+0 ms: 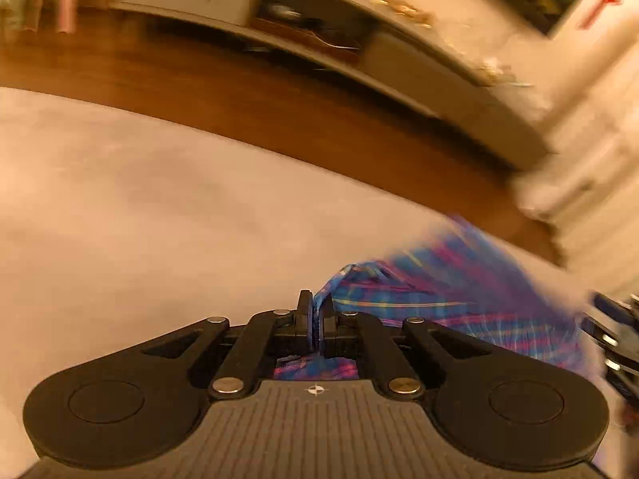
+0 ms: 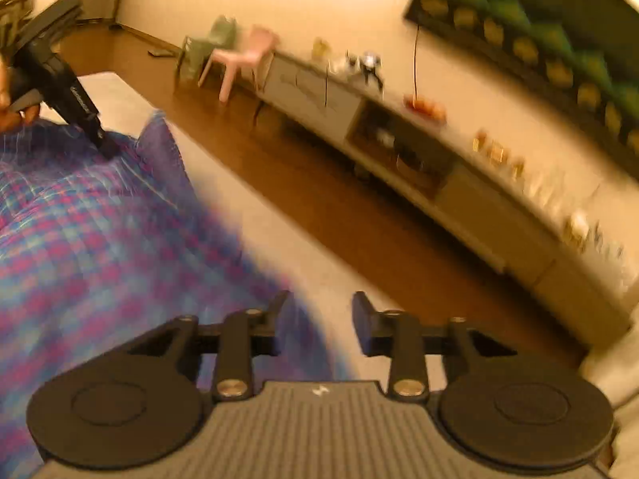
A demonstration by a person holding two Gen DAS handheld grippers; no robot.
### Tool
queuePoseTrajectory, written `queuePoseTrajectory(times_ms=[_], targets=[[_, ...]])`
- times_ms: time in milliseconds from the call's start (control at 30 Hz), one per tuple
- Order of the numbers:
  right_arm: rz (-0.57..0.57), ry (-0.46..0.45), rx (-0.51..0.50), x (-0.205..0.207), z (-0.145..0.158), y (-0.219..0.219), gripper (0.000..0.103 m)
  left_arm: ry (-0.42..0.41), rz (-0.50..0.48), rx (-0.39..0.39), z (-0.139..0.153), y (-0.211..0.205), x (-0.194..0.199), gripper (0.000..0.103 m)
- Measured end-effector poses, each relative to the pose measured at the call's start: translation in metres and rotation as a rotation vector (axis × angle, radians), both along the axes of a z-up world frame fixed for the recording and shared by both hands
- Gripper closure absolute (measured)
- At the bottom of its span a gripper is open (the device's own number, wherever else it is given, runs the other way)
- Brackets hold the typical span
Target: Fold clothes
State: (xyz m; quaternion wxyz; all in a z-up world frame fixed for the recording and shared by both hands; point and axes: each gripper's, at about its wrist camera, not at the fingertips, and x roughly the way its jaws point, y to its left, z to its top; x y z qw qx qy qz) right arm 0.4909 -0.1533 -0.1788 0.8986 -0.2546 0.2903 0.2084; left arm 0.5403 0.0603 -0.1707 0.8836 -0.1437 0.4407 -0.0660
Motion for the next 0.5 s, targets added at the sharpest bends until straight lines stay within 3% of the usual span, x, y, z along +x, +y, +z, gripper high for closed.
queuePoseTrajectory(times_ms=[67,100,167,267,333,367,433,500], targets=[[-0.024,0.05,0.013,-0.001,-0.009,-0.004,0.046,-0.054,-0.04,0.049,0.007,0.005,-0.017,0.092],[-0.012,0.052,-0.005,-0.006,-0.013,-0.003,0.043,-0.09,-0.064,0.095,0.01,0.005,-0.027,0.084],[0.005,0.065,-0.032,-0.01,-0.018,0.001,0.042,-0.129,-0.084,0.208,0.014,-0.002,-0.041,0.079],[-0.002,0.094,-0.053,-0.01,-0.018,0.009,0.046,-0.187,-0.161,0.289,0.027,-0.003,-0.082,0.079],[-0.093,0.121,0.059,-0.025,-0.003,-0.004,0.046,-0.218,-0.248,0.298,0.034,-0.002,-0.131,0.079],[-0.149,0.144,0.156,-0.043,0.006,-0.017,0.046,-0.232,-0.292,0.305,0.038,-0.001,-0.158,0.073],[-0.228,0.209,0.311,-0.092,0.012,-0.043,0.042,-0.251,-0.35,0.336,0.041,0.003,-0.213,0.045],[-0.279,0.275,0.434,-0.147,0.011,-0.063,0.039,-0.244,-0.382,0.333,0.038,0.006,-0.253,0.041]])
